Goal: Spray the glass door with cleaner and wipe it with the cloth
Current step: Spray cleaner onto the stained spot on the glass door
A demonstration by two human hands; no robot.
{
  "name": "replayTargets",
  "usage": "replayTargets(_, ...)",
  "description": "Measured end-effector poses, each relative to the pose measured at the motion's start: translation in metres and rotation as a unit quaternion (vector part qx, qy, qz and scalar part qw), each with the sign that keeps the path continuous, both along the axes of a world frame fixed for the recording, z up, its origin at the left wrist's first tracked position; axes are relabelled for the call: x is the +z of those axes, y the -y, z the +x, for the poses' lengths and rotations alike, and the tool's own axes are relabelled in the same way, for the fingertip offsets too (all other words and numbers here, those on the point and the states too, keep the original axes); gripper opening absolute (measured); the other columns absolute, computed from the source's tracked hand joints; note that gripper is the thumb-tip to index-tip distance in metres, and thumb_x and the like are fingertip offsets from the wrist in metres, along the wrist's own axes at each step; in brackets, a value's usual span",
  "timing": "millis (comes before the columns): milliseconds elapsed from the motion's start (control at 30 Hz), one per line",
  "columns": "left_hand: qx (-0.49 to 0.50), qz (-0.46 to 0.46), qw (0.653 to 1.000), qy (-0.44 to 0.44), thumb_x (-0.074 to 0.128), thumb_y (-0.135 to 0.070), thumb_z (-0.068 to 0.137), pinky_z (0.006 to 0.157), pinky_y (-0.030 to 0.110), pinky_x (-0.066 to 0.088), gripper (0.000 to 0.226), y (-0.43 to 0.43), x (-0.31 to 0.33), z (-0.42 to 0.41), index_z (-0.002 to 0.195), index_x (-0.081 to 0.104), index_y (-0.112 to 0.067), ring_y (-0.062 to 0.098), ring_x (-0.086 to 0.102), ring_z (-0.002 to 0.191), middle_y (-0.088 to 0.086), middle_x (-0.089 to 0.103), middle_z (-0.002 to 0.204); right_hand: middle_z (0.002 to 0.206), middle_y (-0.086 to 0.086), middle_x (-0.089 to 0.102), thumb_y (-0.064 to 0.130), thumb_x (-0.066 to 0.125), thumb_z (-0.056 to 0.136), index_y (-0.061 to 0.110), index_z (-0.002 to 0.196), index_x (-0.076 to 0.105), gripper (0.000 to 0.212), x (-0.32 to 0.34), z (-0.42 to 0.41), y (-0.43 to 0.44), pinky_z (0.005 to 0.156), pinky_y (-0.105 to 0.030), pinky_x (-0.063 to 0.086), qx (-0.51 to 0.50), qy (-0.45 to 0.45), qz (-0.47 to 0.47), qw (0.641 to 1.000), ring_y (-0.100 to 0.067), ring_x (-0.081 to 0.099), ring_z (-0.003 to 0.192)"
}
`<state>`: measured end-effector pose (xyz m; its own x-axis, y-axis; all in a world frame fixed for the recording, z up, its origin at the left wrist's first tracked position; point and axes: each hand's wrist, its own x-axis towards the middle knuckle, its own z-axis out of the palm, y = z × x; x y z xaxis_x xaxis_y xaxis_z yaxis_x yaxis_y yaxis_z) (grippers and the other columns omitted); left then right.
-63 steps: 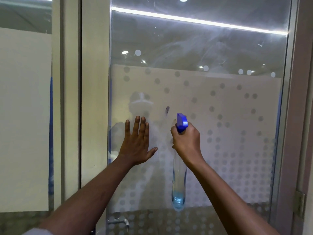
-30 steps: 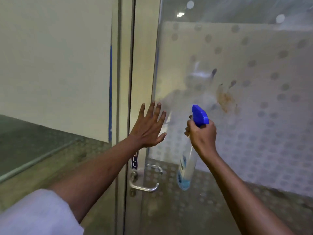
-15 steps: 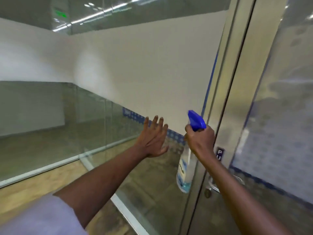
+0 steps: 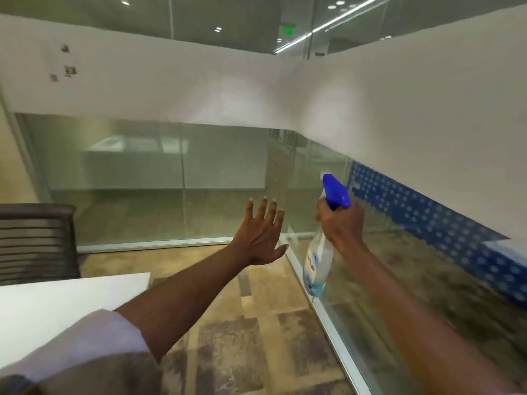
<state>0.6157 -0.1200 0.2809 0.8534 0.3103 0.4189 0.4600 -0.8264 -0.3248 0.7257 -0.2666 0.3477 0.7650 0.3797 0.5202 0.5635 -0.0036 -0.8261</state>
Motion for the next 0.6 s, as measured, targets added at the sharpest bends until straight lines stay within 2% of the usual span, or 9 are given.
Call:
replayTargets(267, 0.158, -0.01, 0.987, -0.01, 0.032, -0.066, 0.086, 0.11, 0.069, 0.013, 0.087, -0.087, -0.029, -0.158, 0.145, 0.028, -0.002, 0.049, 0.02, 0.141, 0.03, 0.028, 0.152, 0.057, -0.024, 0.062, 0.043, 0.053, 0.074, -0.002, 0.065, 0.059, 0.047, -0.028, -0.111, -0.142, 0.063, -0.051, 0.055, 0.181, 0.023, 0.016, 0.983, -0.04, 0.064, 0.057)
replayTargets(367, 0.217, -0.024, 0.976, -0.009, 0.034, -0.066, 0.087, 0.112, 0.068, 0.011, 0.087, -0.108, -0.042, -0.209, 0.146, 0.026, -0.003, 0.048, 0.017, 0.143, 0.029, 0.024, 0.154, 0.058, -0.017, 0.065, 0.035, 0.058, 0.077, 0.002, 0.065, 0.062, 0.035, -0.038, -0.155, -0.188, 0.066, -0.047, 0.057, 0.267, 0.009, -0.01, 0.964, -0.033, 0.065, 0.057)
replayTargets(467, 0.288, -0.046, 0.956, -0.01, 0.037, -0.067, 0.085, 0.11, 0.069, 0.015, 0.087, -0.126, -0.06, -0.256, 0.144, 0.031, -0.003, 0.047, 0.019, 0.142, 0.028, 0.028, 0.153, 0.064, -0.018, 0.068, 0.018, 0.064, 0.087, 0.001, 0.076, 0.065, 0.021, -0.053, -0.196, -0.234, 0.071, -0.046, 0.058, 0.387, -0.014, -0.056, 0.92, -0.029, 0.065, 0.058)
replayTargets(600, 0.392, -0.082, 0.916, -0.003, 0.035, -0.068, 0.086, 0.112, 0.068, 0.012, 0.087, -0.141, -0.085, -0.316, 0.148, 0.026, -0.007, 0.044, 0.011, 0.146, 0.022, 0.021, 0.157, 0.069, -0.018, 0.069, 0.022, 0.065, 0.093, 0.008, 0.08, 0.064, 0.019, -0.079, -0.25, -0.288, 0.075, -0.045, 0.057, 0.526, -0.031, -0.095, 0.845, -0.028, 0.067, 0.062)
